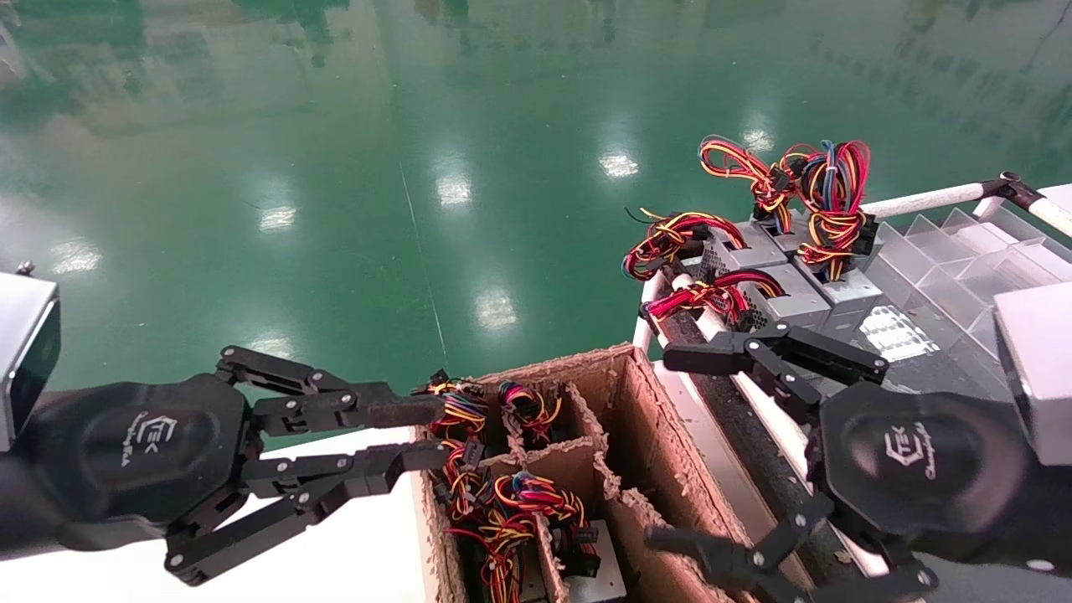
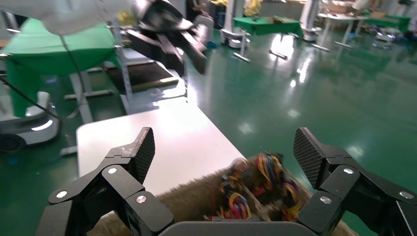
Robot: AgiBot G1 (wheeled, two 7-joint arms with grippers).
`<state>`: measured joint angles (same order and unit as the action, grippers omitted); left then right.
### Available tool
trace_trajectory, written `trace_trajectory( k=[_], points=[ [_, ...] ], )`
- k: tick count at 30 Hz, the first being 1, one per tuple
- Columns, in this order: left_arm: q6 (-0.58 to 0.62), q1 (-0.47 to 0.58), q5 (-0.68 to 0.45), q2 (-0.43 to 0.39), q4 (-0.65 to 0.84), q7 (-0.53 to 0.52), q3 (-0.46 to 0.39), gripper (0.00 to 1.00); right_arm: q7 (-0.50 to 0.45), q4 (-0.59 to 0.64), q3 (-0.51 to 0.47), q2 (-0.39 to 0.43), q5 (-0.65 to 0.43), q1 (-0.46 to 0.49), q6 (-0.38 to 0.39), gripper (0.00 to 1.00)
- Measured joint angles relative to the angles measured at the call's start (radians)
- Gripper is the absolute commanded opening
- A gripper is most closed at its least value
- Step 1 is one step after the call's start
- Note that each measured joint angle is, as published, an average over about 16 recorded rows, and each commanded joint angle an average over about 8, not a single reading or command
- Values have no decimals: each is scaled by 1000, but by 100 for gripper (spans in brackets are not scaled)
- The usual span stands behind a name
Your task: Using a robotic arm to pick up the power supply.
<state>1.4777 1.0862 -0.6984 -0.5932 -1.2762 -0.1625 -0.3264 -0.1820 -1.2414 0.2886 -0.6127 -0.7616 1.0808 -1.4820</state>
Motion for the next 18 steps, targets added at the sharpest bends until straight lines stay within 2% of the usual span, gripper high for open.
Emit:
trace_trajectory(
  k=[8,9,16,17,18],
  points=[
    [0,0,0,0,0,0,0,1,0,100,56,-48,-94,32,9,100],
    [0,0,0,0,0,0,0,7,2,116,66,-58,-109,40,7,100],
    [0,0,0,0,0,0,0,94,33,249,149,-155,-227,104,-19,100],
    [0,0,0,0,0,0,-1,100,42,268,160,-171,-242,114,-25,100],
    [0,0,0,0,0,0,-1,100,52,288,171,-186,-256,124,-31,100]
  ],
)
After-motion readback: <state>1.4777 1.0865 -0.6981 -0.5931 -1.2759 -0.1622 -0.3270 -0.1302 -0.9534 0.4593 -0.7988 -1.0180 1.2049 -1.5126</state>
